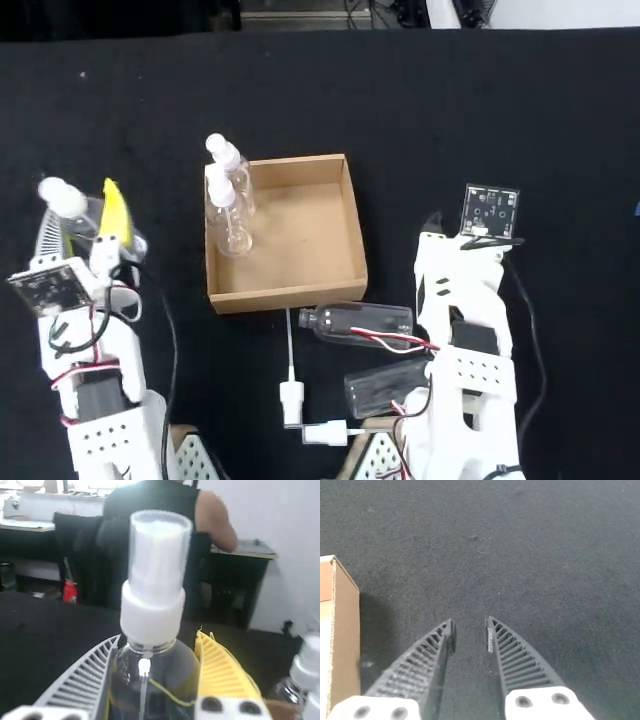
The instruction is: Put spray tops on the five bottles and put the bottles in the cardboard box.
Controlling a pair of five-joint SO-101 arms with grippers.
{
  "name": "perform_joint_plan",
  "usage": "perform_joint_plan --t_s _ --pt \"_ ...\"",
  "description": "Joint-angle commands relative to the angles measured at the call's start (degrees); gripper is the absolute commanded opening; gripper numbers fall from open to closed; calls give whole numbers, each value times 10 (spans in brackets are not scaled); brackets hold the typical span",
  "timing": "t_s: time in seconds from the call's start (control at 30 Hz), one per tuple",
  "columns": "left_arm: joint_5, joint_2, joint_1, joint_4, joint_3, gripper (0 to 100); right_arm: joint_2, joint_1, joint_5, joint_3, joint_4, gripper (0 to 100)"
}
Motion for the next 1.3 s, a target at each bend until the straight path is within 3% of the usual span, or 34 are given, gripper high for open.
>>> perform_joint_plan --t_s 0.0,0.83,1.27 --pt "4 -8 46 51 -10 60 5 -11 -2 -2 -18 85" --pt "3 -18 268 52 -6 60 5 -12 -2 -4 -19 85" --pt "0 -18 275 49 7 60 5 -11 -2 -4 -19 85"
